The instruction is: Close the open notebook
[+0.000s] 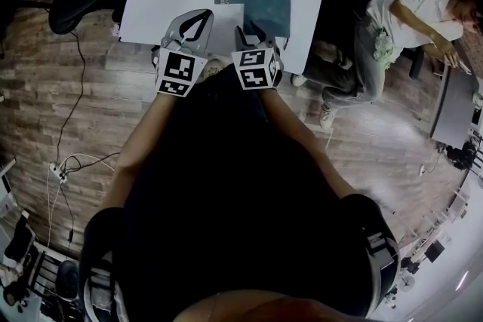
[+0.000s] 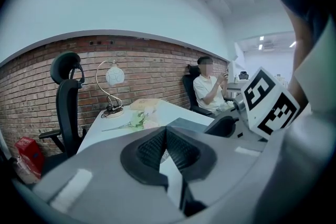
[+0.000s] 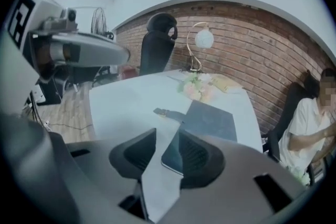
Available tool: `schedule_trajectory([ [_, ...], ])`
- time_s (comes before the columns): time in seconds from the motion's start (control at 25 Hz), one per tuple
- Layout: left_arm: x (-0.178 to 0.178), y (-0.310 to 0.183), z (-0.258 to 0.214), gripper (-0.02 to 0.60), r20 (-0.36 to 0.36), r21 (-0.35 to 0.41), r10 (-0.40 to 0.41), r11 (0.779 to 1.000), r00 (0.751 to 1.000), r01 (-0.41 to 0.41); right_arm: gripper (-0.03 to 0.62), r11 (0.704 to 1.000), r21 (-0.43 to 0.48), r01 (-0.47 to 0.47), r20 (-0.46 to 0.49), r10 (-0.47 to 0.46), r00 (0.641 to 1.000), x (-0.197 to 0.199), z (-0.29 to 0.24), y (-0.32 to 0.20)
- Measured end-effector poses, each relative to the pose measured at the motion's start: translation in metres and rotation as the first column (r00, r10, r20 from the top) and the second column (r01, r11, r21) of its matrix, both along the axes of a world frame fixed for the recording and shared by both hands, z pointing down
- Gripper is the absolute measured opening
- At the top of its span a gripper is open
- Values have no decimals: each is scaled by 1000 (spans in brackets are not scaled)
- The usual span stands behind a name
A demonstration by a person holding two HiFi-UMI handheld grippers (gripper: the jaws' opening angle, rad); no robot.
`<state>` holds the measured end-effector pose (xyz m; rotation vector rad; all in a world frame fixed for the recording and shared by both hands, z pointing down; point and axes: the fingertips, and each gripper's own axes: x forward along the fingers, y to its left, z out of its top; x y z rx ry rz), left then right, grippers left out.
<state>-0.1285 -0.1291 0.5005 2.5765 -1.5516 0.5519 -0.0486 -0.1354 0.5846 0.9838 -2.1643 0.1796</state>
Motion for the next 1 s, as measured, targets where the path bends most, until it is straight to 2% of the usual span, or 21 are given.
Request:
schedule_trajectory([
  [0.08,5,-3,-6,6,-7,15,13,1000,1000,-13,118,998,38,-52,53,50,997,5,-21,-7],
  [0.12,8,-5,-11,7,-15,25,16,1000,1000,-15,74,995,59,-81,90,75,993,8,-33,-12],
  [0.2,11,-12,-23,6,-47,50,14,999,999,-12,35,986,96,-139,172,121,978,14,-58,-22],
  [0.36,18,-27,-68,6,-100,134,12,991,995,2,14,952,193,-238,302,173,937,37,-123,-39],
  [0.64,25,-40,-176,6,-108,335,-7,941,994,43,12,851,373,-370,462,175,869,84,-245,-51],
  [0.88,23,-46,-249,6,-114,416,-11,907,993,58,12,747,509,-428,511,137,848,110,-332,-47],
  [1.0,26,-43,-264,6,-104,426,-11,903,994,54,12,729,530,-432,516,127,847,116,-351,-41],
])
